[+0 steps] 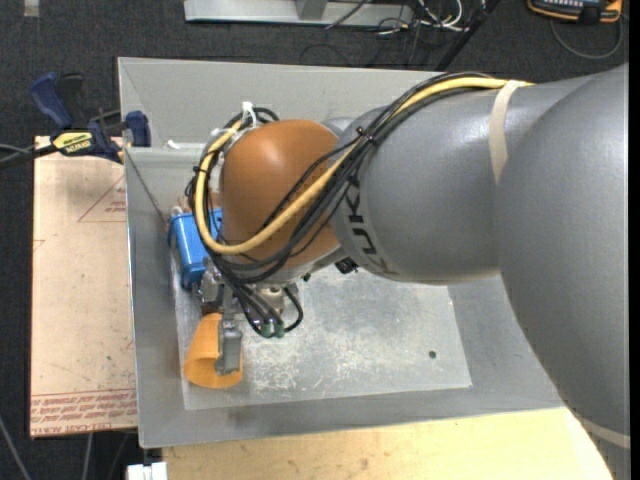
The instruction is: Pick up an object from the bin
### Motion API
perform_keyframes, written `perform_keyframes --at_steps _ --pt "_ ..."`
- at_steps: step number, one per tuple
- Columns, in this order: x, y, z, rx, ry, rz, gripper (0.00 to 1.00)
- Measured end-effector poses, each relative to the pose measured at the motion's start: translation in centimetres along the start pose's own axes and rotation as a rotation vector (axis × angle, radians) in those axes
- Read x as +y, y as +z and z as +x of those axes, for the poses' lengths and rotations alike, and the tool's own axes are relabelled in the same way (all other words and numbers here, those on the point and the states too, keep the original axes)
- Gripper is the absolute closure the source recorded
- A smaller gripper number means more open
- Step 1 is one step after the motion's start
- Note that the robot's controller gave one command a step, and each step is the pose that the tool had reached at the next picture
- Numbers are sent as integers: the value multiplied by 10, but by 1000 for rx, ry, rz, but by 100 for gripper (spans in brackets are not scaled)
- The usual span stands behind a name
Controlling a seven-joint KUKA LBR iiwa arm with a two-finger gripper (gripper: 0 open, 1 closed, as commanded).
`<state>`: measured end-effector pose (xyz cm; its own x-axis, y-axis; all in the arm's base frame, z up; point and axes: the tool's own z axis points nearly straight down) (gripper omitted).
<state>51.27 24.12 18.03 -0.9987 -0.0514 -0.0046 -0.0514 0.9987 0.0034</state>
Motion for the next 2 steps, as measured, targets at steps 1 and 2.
perform_keyframes --at_steps 1,2 --pt "-8 68 0 -3 -30 -1 0" --pt "-12 51 3 9 -41 2 0"
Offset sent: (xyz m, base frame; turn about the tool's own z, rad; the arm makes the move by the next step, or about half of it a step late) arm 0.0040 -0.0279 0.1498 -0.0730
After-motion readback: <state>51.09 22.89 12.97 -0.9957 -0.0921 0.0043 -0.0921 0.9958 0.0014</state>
